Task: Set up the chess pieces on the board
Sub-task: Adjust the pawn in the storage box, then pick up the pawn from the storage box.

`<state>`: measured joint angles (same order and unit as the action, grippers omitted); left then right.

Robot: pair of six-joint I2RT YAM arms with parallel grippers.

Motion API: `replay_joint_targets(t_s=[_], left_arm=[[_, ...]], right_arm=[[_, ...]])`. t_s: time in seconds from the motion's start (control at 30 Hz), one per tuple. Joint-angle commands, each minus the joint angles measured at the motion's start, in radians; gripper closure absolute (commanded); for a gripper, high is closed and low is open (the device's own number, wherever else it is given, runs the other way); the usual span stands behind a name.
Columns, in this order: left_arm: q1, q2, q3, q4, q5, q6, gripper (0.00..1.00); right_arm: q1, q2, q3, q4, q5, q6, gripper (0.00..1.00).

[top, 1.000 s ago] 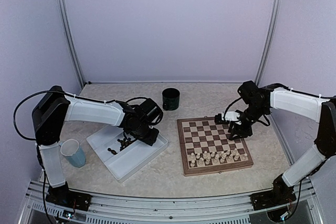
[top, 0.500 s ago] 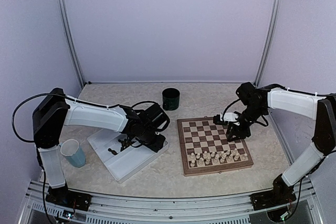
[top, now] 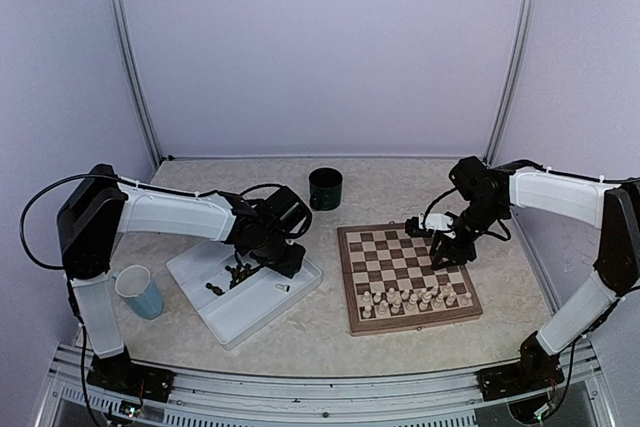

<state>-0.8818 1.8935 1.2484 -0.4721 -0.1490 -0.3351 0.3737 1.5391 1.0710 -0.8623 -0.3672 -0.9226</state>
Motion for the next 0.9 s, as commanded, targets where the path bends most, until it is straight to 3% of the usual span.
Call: replay_joint_targets(t_s=[0.0,0.17,0.27,0.47,0.87], left_arm=[[-0.030,0.030,0.018,-0.034,0.007,0.016,0.56],[-0.048,-0.018,0.020,-0.090,-0.079,-0.069,0.56],[-0.060,-0.072,-0.015,-0.156,-0.160,-0.250,0.56],[-0.089,-0.144,-0.137,-0.236,-0.160,-0.546,0.56],[-0.087,-0.089,-0.248,-0.202,-0.108,-0.588,0.56]], right_arm=[[-0.009,0.003,0.008,0.006,-0.027,0.002,0.61],[-0.007,0.011,0.013,0.008,-0.034,0.004,0.61],[-0.005,0.016,0.015,0.012,-0.036,0.002,0.61],[-0.003,0.029,0.014,0.017,-0.046,0.004,0.61],[0.016,0.041,0.021,0.022,-0.055,0.005,0.60]])
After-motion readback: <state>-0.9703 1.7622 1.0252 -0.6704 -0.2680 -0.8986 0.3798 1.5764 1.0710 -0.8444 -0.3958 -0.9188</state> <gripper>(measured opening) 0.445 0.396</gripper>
